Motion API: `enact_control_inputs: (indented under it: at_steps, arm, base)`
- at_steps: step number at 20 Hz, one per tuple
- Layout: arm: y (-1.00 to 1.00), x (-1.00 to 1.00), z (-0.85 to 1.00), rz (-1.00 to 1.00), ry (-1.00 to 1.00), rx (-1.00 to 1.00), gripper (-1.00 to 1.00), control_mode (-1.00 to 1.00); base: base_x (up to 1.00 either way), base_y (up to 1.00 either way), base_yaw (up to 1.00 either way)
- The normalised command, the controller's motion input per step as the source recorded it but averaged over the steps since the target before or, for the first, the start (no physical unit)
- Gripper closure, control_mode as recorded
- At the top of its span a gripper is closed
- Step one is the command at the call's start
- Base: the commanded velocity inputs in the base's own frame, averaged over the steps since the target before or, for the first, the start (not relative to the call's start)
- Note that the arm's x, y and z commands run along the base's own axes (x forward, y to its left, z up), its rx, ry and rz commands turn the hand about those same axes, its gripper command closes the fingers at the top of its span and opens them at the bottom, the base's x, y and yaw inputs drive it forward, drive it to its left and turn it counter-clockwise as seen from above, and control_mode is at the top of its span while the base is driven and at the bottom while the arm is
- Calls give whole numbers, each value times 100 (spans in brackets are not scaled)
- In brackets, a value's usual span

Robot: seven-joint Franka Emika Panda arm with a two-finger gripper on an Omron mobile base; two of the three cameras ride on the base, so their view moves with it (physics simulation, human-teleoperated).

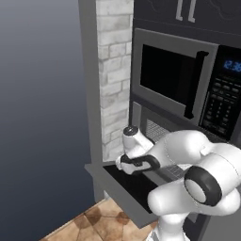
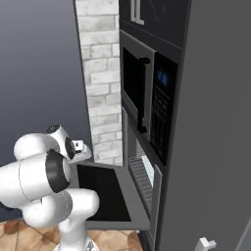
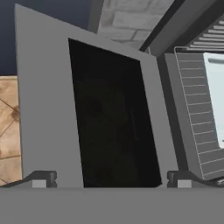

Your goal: Take the baked cake out of the oven and place it on the plate for cooling. Then close the oven door.

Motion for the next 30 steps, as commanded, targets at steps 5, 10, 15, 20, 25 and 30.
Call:
enact_control_inputs:
  at_steps: [5,10,15,20,25,30]
  arm:
    - [72,-7,98,-10,1,-6,-100,-100]
    - [68,-47,33,-5,0,-20,-100,-100]
    - [62,-47,-10,-1,0,-30,-100,-100]
    - [39,-15,-31,-3,-4,-30,-100,-100]
    - [18,-1,-47,-2,-10,-27,-100,-100]
    - [25,-24,-39,-2,-11,-22,-100,-100]
  base:
    - [0,0,0]
    - [0,0,0]
    - [0,0,0]
    - [0,0,0]
    - [0,0,0]
    - [0,0,0]
